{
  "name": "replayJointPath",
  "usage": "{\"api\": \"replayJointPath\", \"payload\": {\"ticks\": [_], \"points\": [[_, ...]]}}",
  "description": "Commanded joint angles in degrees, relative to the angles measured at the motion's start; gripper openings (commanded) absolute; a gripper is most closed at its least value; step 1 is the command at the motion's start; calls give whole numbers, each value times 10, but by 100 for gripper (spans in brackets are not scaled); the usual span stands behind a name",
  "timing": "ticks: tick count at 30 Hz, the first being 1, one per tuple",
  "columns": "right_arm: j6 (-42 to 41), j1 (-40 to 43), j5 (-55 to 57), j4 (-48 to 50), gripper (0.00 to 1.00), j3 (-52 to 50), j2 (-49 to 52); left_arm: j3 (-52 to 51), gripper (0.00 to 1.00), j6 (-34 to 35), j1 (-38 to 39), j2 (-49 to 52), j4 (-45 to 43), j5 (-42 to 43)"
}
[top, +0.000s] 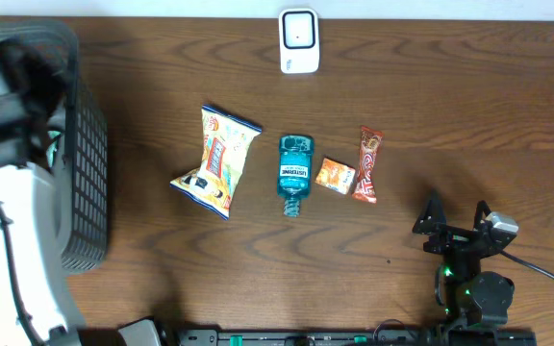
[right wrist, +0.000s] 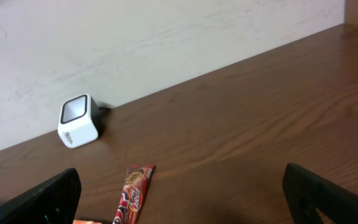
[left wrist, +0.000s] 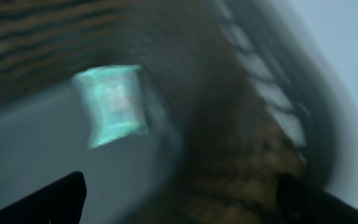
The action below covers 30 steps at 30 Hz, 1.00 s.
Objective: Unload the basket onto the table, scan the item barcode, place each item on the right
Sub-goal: 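Carry the chocolate bar right and lower it beside the orange packet, then move the left gripper back into the basket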
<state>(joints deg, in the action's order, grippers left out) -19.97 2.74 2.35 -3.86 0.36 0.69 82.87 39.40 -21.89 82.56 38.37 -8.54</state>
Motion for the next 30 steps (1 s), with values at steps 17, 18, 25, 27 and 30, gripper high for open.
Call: {"api": "replayJointPath", "payload": {"ticks": [17, 18, 25, 27, 30], "points": [[-2, -4, 3, -2, 99, 0, -3, -9, 98, -3, -131, 322, -112, 111], [-2, -4, 3, -2, 99, 0, -3, -9, 98, -10, -131, 329, -121, 111], [-2, -4, 3, -2, 99, 0, -3, -9, 66, -44, -131, 361, -139, 111], [-2, -4, 3, -2, 99, 0, -3, -9, 20, -66, -131, 369, -135, 111], [-2, -4, 3, -2, 99, 0, -3, -9, 7, -104, -131, 367, -119, 111]]}}
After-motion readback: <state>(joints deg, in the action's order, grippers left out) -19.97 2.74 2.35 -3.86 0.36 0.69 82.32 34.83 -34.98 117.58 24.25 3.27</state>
